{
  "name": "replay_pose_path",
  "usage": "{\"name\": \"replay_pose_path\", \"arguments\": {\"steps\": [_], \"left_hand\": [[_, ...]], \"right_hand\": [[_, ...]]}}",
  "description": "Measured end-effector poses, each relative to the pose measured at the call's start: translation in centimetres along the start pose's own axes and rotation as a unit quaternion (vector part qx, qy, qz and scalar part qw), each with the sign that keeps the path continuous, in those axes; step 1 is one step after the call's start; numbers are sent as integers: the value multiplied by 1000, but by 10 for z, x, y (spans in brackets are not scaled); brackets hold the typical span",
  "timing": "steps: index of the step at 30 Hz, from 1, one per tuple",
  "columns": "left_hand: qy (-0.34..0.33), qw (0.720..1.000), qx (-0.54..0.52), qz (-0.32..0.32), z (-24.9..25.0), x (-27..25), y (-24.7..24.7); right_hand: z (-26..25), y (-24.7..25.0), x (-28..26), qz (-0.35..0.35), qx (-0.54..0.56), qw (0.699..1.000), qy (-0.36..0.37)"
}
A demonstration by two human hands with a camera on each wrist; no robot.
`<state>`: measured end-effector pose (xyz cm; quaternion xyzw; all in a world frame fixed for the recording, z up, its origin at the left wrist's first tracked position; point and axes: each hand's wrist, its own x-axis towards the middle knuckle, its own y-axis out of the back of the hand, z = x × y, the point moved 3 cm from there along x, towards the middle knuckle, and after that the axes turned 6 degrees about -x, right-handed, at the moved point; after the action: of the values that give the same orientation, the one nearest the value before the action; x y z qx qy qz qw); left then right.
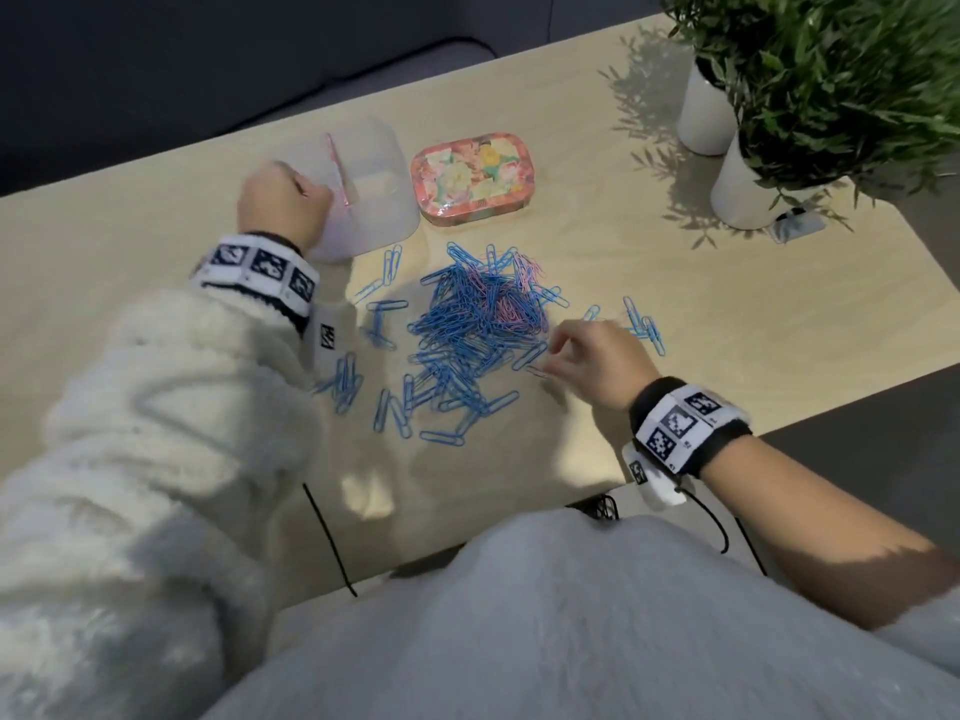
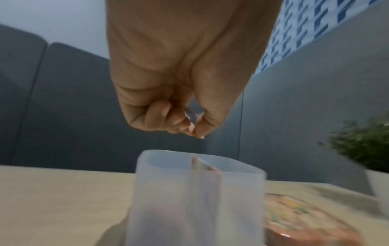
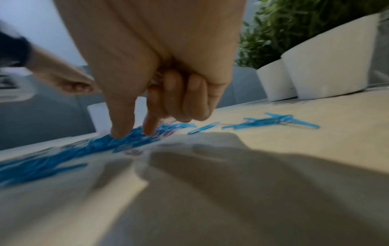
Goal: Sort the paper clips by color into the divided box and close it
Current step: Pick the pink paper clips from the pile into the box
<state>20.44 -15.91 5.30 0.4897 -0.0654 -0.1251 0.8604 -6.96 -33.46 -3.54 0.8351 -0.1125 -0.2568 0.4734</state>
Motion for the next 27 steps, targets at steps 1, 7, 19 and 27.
{"name": "replay_pose_path", "arguments": {"steps": [1, 7, 19, 27], "left_hand": [[9, 999, 33, 12, -2, 14, 4], [45, 986, 161, 9, -12, 59, 0], [-71, 977, 190, -72, -10, 60, -19], [-249, 962, 108, -1, 53, -7, -35]], "right_hand": [[-4, -8, -1, -18, -14, 1000, 10], [-7, -27, 1, -78, 19, 997, -1], [76, 23, 1, 66, 448, 857, -248], [68, 28, 9, 113, 89, 979, -145]]}}
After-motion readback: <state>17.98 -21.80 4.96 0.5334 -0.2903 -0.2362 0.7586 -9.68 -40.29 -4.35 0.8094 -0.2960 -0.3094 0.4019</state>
